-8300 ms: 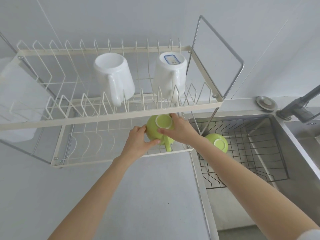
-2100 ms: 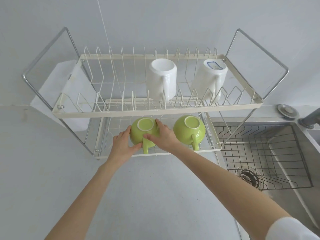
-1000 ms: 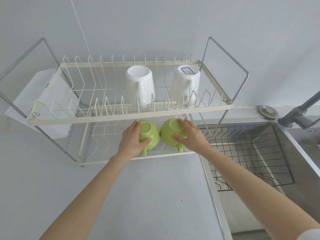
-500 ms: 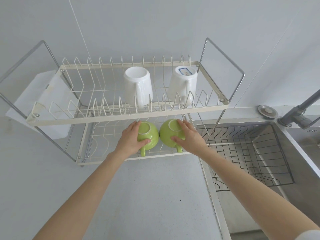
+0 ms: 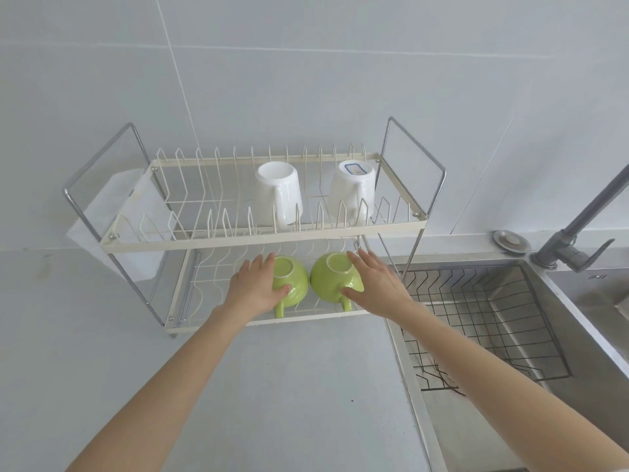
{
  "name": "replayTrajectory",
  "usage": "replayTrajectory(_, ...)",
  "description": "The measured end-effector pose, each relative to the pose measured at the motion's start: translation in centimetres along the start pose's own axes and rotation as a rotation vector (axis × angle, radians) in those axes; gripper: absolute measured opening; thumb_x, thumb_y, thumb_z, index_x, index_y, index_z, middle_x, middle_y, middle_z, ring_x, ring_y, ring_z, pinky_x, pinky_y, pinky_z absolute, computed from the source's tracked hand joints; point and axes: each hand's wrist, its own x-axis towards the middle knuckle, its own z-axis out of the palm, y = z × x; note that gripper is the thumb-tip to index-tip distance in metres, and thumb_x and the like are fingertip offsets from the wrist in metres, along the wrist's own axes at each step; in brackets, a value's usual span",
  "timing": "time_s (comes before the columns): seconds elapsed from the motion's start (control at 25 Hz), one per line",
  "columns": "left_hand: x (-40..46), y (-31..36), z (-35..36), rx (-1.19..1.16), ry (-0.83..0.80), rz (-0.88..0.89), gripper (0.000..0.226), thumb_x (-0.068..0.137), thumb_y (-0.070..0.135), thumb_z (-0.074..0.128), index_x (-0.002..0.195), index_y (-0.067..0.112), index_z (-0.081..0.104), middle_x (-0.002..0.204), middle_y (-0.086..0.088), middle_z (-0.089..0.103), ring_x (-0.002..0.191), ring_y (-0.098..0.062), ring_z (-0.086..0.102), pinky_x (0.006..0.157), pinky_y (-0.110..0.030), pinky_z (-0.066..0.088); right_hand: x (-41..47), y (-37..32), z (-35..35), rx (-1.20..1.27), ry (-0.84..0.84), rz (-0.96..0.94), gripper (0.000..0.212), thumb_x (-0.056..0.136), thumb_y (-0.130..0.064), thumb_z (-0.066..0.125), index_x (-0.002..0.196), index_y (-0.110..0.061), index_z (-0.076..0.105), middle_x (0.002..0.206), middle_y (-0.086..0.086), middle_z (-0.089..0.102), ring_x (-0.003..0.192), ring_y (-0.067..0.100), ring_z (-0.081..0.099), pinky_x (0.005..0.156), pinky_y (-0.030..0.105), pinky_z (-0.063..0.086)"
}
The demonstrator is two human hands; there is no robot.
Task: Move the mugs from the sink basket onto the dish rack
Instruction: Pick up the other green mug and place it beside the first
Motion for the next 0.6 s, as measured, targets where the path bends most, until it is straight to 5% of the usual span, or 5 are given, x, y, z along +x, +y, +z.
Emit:
replayTrajectory(0.24,-5.4,2.2,-3.6,0.082,-0.05,0.119,0.054,0.087,0.04,0.048,0.134,0.019,0.034,0.14,-0.005,0.042,0.125,-0.028,0.042,0.098,-0.039,0.04,-5.0,-1.7,-4.2,-0.165,-0.083,-0.098,0.068,0.089,-0.041,0.048,0.145,-0.021,0.014,0.155,0.002,0.019,0.144,0.021,0.009,0.117,0.041,0.009)
replayTrajectory(0.44,-9.4,3.8,-8.7,0.047,0.053,0.212,0.05,0.087,0.043,0.046,0.133,0.026,0.038,0.139,0.001,0.047,0.127,-0.023,0.042,0.104,-0.042,0.037,-8.4,-3.0,-9.8,-0.071,-0.046,-0.149,0.06,0.087,-0.043,0.05,0.141,-0.028,0.027,0.149,-0.005,0.035,0.136,0.018,0.032,0.11,0.037,0.027)
replayTrajectory(0.6,-10.8,4.9,-13.2,-0.068,0.171,0.252,0.037,0.086,0.04,0.049,0.121,0.029,0.05,0.119,0.008,0.061,0.111,-0.018,0.056,0.098,-0.041,0.043,-9.0,-3.9,-14.0,-0.009,0.046,-0.191,0.046,0.087,-0.041,0.052,0.13,-0.028,0.044,0.134,-0.004,0.054,0.124,0.017,0.046,0.105,0.034,0.036)
